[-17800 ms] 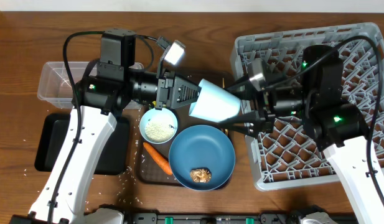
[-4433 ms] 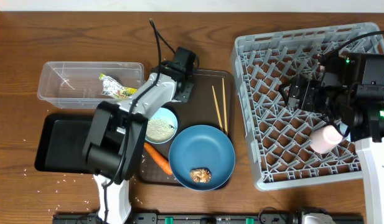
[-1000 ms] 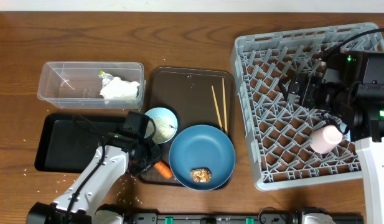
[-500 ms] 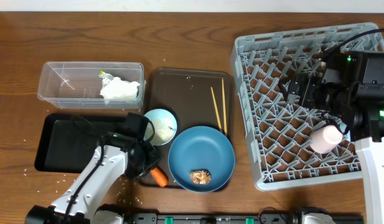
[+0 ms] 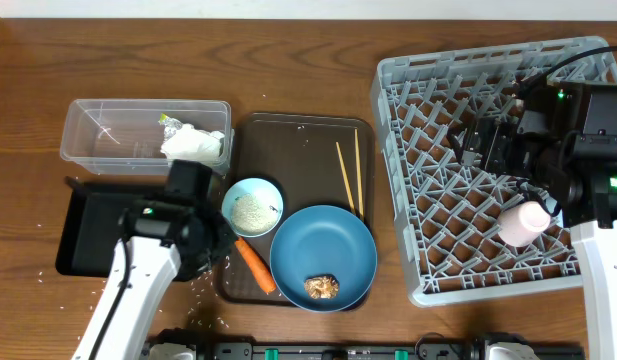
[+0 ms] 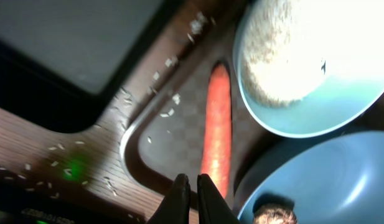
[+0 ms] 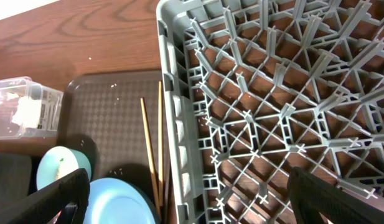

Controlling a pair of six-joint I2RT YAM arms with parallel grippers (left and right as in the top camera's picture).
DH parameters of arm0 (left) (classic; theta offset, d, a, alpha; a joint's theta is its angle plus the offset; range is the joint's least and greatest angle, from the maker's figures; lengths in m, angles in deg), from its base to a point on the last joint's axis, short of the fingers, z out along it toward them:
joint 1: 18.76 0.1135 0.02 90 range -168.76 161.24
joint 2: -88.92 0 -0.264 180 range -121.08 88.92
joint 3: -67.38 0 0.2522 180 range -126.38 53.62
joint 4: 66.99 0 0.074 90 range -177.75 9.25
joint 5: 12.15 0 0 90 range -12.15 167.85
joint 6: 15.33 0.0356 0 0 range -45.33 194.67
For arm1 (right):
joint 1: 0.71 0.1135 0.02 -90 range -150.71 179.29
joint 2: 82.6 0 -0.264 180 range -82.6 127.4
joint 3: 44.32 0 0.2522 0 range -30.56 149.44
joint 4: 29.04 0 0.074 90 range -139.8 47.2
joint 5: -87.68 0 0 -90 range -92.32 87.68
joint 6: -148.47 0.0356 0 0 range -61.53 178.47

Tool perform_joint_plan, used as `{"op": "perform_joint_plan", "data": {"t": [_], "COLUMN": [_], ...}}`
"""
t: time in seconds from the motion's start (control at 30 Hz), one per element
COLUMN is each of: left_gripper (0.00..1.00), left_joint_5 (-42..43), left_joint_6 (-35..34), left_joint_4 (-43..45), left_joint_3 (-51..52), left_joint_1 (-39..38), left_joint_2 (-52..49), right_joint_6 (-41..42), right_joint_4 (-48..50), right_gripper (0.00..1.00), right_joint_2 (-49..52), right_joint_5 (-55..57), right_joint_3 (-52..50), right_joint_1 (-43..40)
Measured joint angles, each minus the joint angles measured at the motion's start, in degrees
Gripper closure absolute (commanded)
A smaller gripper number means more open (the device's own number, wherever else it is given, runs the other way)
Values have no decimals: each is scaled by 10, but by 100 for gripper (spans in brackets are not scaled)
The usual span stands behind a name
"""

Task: Sort waste into correct bins and load items into the dishwasher rack
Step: 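Grasp the carrot with the left gripper and place it on the black tray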

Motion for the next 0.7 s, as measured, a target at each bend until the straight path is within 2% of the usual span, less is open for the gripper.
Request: {"op": "perform_joint_plan", "data": {"t": [0.03,0.13,0.23,0.3,0.47,0.7], "left_gripper": [90,64,50,47,46,46], "left_joint_5": [-2,1,12,15,16,16], "left_joint_6": [0,7,8,8,3,-11], "left_joint_4": [-1,-5,-4,5,45,91], "left_joint_3": [-1,-2,-1,11,65,96], "left_joint_1": [7,14,-3,-32,-101,-126], "left_joint_2": [5,13,11,6,-30,-88], "right_joint_6": [0,0,0,0,0,0], "right_joint_4": [0,0,0,1,1,1], "right_gripper": [5,5,5,5,5,5], "right_joint_2": [0,0,0,0,0,0], "right_joint_5": [0,0,0,0,0,0], "right_joint_3": [0,0,0,0,0,0], "right_joint_1": [0,0,0,0,0,0]}}
